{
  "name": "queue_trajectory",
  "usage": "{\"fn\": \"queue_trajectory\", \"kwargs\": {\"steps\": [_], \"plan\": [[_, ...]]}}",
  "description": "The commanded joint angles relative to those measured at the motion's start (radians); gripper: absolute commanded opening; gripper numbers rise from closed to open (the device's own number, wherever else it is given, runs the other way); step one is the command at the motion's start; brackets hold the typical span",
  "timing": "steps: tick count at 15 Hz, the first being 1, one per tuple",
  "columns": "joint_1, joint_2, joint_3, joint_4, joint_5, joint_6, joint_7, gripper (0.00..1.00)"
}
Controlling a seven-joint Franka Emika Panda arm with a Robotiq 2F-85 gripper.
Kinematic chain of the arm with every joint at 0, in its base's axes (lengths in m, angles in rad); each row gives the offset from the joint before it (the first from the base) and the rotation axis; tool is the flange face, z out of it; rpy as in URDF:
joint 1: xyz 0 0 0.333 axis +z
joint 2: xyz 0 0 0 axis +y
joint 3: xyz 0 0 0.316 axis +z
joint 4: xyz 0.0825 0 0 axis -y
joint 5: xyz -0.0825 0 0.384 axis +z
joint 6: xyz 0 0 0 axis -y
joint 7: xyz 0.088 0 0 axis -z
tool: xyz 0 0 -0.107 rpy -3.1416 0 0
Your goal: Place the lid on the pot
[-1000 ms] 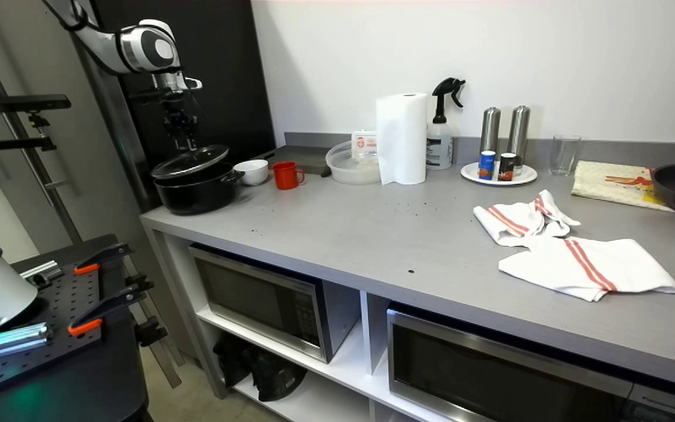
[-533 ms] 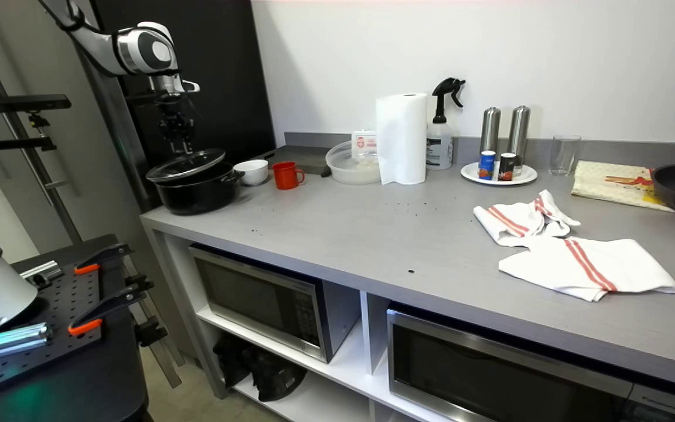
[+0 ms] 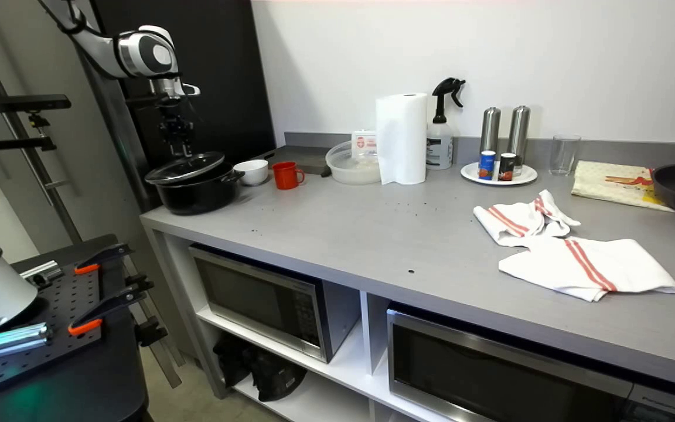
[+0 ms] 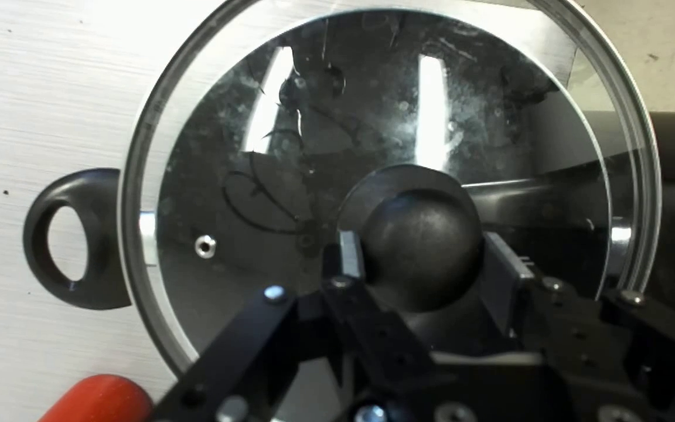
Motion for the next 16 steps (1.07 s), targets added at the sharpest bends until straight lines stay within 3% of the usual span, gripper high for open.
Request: {"fn": "queue_trajectory", "kwargs": {"steps": [1,16], "plan": [[0.0,0.027,0.004,0.05,0.016,-0.016,-0.026,0.25],[-0.018,0.106,-0.018,0.188,0.028,-0.098,-0.046,0.25]]}}
